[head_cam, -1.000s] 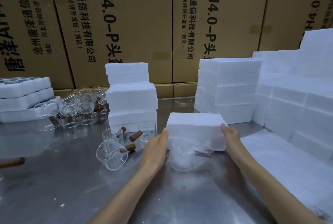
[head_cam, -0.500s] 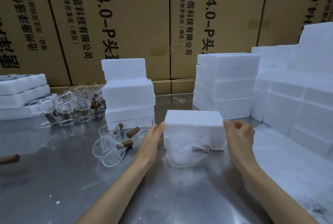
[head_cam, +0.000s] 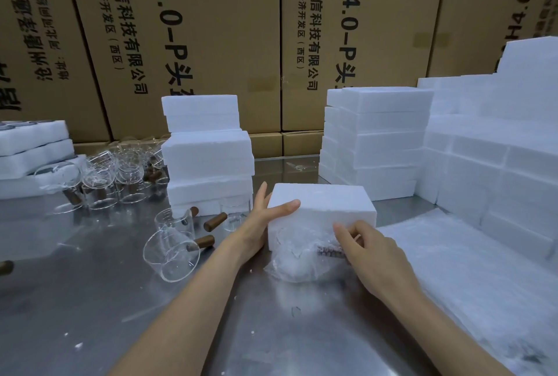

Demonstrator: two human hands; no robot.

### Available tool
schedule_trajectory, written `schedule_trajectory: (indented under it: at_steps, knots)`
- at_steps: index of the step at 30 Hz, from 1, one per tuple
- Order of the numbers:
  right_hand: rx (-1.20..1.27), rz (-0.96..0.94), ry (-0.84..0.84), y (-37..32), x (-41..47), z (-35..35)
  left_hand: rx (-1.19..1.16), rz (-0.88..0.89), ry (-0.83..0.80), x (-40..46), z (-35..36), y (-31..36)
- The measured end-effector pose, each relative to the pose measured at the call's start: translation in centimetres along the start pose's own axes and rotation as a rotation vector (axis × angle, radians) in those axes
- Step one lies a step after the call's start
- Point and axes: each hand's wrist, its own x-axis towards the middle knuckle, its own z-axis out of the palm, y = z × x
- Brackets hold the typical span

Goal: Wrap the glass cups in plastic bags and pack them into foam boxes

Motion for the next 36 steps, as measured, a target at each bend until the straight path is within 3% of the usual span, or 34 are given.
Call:
schedule_trajectory:
  at_steps: [4, 7, 11, 17, 22, 36]
  knots:
    - [0.072, 0.020, -0.093, -0.1, 0.2, 0.2, 0.040, 0.037, 0.006, 0.0, 0.1, -0.1]
    - [0.261, 0.006, -0.176, -0.4, 0.3, 0.3, -0.021, 0.074, 0.049, -0.6, 0.5, 0.0]
    - [0.569, 0.142, -0.257, -0.7, 0.7, 0.1, -0.101, 0.174, 0.127, -1.0, 1.0, 0.4]
    - [0.743, 0.241, -0.135, -1.5, 2.2, -1.9, -0.196, 0.161, 0.279, -1.2, 1.6, 0.1]
    - [0.551, 0.140, -0.050, -3.7, 5.6, -3.3, -0.212, 0.202, 0.338, -1.0, 1.7, 0.0]
    - [-0.274, -0.066, -0.201, -3.3, 9.1, 2.1, -0.211, 0.186, 0.323, -1.1, 1.9, 0.0]
